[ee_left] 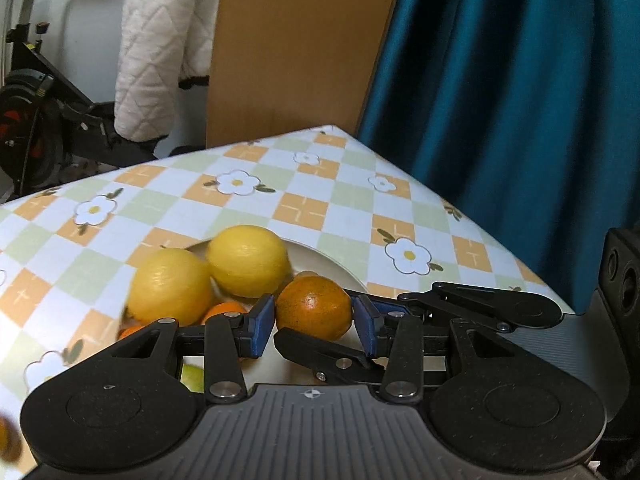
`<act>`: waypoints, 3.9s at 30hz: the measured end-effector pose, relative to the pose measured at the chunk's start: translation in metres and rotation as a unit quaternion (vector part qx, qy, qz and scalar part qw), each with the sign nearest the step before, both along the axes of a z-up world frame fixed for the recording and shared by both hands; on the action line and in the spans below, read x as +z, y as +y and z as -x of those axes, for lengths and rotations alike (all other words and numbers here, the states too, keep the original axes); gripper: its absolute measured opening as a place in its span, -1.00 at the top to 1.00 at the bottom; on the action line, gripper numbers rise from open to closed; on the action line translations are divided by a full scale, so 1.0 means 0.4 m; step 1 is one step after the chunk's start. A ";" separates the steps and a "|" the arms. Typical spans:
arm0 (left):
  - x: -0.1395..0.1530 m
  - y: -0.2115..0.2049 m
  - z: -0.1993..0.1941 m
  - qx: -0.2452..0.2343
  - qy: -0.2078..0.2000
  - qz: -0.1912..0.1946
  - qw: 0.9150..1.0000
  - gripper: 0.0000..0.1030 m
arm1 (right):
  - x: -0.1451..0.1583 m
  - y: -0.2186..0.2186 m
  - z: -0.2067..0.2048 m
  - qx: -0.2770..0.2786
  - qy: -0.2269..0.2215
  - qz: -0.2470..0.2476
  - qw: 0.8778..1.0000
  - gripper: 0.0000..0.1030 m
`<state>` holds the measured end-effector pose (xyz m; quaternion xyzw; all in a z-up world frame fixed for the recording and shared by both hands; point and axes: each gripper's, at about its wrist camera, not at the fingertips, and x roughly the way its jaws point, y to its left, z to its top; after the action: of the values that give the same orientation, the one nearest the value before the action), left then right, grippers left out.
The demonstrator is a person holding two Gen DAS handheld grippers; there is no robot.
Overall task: Organize fruits
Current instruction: 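Carry the orange in the left tool toward the plate, then lower the orange onto the plate and open the left tool, then move the left tool to the last loose orange and close on it, then carry the orange in the left tool over the plate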
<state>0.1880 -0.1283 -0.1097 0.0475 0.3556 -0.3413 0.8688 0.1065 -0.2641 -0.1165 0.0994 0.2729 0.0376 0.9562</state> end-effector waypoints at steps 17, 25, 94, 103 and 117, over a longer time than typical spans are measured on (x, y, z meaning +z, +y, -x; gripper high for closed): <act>-0.038 -0.027 -0.038 0.010 0.018 -0.028 0.999 0.11 | -0.061 -0.024 -0.043 -0.006 0.030 -0.011 0.999 0.24; -0.028 0.002 -0.030 0.031 0.015 -0.018 0.999 0.07 | -0.052 -0.005 -0.032 -0.010 0.030 0.006 0.999 0.17; -0.085 0.575 -0.059 0.203 0.055 0.066 0.976 0.11 | -0.047 0.584 -0.207 0.248 0.043 0.099 0.963 0.24; -0.071 0.545 -0.030 0.194 0.047 0.062 0.978 0.11 | -0.035 0.551 -0.176 0.229 0.043 0.071 0.970 0.24; -0.004 0.424 0.012 0.158 0.016 0.053 0.986 0.11 | 0.024 0.451 -0.097 0.182 0.005 0.058 0.982 0.24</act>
<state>0.1832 0.0413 -0.1115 -0.0607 0.3541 -0.2183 0.9074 0.1454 -0.0836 -0.1071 -0.0075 0.2931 0.1942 0.9361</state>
